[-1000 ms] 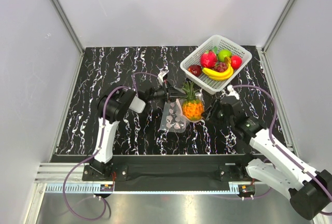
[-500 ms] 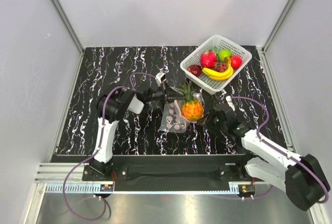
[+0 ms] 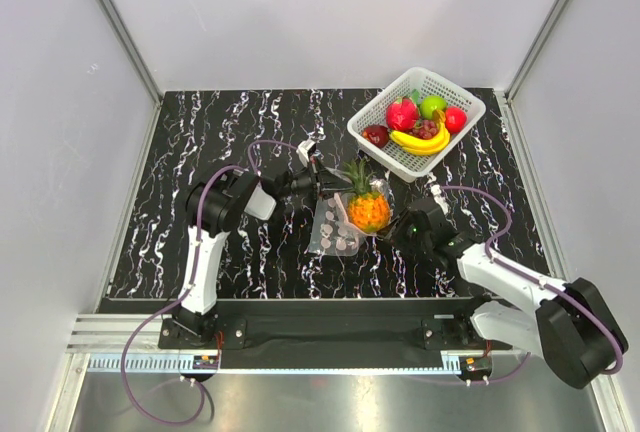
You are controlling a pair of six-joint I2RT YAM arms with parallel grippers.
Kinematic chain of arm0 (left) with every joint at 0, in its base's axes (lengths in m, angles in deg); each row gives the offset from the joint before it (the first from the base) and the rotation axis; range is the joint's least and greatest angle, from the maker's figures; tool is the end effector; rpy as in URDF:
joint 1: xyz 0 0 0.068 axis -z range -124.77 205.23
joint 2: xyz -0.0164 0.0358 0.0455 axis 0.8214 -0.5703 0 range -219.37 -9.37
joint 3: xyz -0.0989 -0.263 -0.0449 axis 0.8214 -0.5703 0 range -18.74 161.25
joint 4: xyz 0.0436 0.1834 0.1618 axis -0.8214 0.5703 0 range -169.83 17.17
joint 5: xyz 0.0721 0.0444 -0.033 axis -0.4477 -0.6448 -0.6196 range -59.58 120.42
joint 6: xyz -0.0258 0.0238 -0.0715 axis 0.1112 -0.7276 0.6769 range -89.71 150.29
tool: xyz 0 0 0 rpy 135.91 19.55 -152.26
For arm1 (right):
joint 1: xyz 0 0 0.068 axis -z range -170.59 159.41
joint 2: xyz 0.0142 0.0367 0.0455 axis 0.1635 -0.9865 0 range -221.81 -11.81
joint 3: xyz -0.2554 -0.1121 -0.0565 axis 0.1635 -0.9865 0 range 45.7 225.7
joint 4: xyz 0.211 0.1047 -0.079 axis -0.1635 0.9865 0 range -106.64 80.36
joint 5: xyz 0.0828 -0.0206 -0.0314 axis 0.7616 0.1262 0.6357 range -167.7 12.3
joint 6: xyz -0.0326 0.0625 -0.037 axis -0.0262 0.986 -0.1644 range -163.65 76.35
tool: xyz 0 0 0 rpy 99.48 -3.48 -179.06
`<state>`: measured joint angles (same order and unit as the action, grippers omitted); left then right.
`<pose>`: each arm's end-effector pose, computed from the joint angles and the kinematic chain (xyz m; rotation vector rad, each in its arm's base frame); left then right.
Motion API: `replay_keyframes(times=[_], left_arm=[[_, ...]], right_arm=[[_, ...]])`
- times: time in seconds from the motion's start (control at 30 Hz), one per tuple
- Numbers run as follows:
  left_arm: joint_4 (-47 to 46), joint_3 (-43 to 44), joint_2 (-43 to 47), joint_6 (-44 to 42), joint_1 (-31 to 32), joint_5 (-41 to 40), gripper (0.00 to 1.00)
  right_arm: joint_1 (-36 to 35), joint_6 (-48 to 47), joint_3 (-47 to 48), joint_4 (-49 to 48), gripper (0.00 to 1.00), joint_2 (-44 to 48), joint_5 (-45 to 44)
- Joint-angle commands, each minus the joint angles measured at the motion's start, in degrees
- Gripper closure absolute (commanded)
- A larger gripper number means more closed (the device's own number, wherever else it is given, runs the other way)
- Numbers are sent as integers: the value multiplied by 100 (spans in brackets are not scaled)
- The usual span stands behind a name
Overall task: Place the food in the zip-top bag and seal the zipper
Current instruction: Adjust the zipper food storage bag at the center of the board.
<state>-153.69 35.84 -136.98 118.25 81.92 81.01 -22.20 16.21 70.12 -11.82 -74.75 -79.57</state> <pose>0.3613 -0.2409 0.1304 -0.1826 2.0785 -2.0867 0.1854 0.1114 0.1647 0.6154 2.3745 0.7297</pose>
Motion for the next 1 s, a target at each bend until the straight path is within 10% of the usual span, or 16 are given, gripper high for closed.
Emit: replay_keyframes(times=[0.0, 0.73, 0.97], left_arm=[[-1534, -115, -1, -288, 2, 74, 100], [-963, -343, 298, -842, 28, -14, 100], [-840, -335, 333, -948, 20, 4, 100]], right_arm=[[24, 97, -60, -332, 63, 176, -138], [24, 159, 589, -577, 69, -790, -1025], [15, -255, 669, -1061, 88, -913, -1535]])
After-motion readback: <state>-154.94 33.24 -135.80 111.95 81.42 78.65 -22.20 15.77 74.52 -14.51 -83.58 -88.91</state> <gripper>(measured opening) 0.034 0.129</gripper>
